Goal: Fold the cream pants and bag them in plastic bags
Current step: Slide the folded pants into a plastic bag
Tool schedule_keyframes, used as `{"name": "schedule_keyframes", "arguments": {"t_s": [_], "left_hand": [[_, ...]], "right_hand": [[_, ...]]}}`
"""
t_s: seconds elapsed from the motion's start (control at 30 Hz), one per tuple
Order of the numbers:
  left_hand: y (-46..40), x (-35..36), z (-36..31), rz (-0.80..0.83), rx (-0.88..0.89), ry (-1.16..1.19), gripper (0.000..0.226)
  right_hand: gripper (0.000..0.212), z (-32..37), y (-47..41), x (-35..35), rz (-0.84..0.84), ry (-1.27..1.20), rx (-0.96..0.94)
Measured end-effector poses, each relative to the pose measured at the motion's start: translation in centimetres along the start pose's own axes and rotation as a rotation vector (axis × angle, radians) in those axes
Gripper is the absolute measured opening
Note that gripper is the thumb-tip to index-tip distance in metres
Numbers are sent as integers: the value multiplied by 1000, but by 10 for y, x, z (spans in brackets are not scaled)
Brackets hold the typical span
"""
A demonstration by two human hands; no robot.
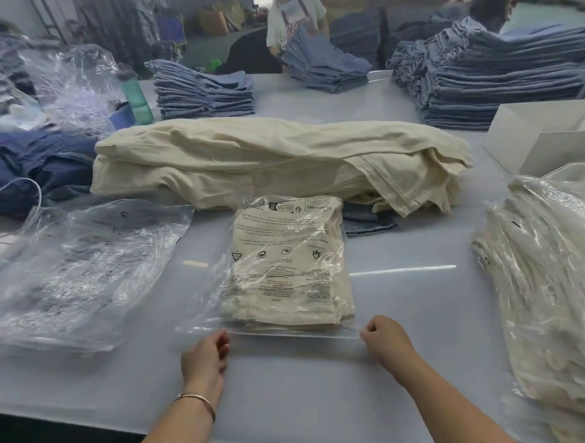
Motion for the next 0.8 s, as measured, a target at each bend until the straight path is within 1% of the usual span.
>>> {"name": "schedule_keyframes", "arguments": {"t_s": [0.07,0.13,0.23,0.27,0.3,0.33,0.37,0.4,0.43,0.47,0.5,0.53,0.57,0.6,0.63,0.67,0.7,0.73,0.8], "left_hand": [[-12,-23,-19,-53,39,30,15],[-21,-41,-34,-88,42,-10,14],[-36,-59,-47,-88,-29,-168,14],[-39,-62,-51,-84,-56,-254,15],[-39,-66,-58,-107,-45,-368,18],[-42,-67,-71,-163,23,-511,26],[-43,-66,-86,-234,142,-659,36],[-43,-59,-102,-278,260,-771,45],[-45,-48,-114,-282,342,-827,52],[-47,-32,-122,-254,391,-877,58],[-50,-13,-126,-210,402,-940,63],[-52,8,-127,-157,394,-1002,67],[-53,28,-125,-99,359,-1048,71],[-53,45,-122,-32,301,-1072,72],[-52,59,-117,66,216,-1053,71],[-50,69,-112,165,93,-1027,68],[-48,77,-107,259,-43,-1000,64],[-42,83,-104,339,-156,-971,57],[-34,91,-101,493,-320,-913,39]], "right_hand": [[24,-4,-1,-7,48,36,-7],[19,-5,-2,-9,84,10,1],[19,-6,-7,-4,146,-2,32],[19,-8,-9,-4,165,6,54],[17,-9,-10,-6,181,-1,86],[15,-8,-15,-8,174,-15,115],[11,-7,-23,-13,122,0,130],[8,-3,-30,-18,34,47,121],[17,1,-38,-22,-76,89,108],[33,7,-44,-22,-165,86,106],[52,15,-49,-17,-205,40,117],[70,23,-53,-9,-207,-6,129],[85,31,-57,0,-184,-43,144],[93,37,-61,8,-156,-78,157],[97,42,-65,14,-125,-140,177],[96,47,-68,18,-80,-238,203],[88,52,-68,18,-19,-351,230],[76,59,-65,15,58,-421,230],[52,72,-56,5,224,-441,155]]}}
Point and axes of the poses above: each hand's wrist, its own y-axis away from the middle knuckle, its own x-axis out of the palm, z = x × y, the point moved 4 cm from there along -y, towards the middle knuckle, and after that the axes turned 14 degrees about -x, right-handed, at the moved point
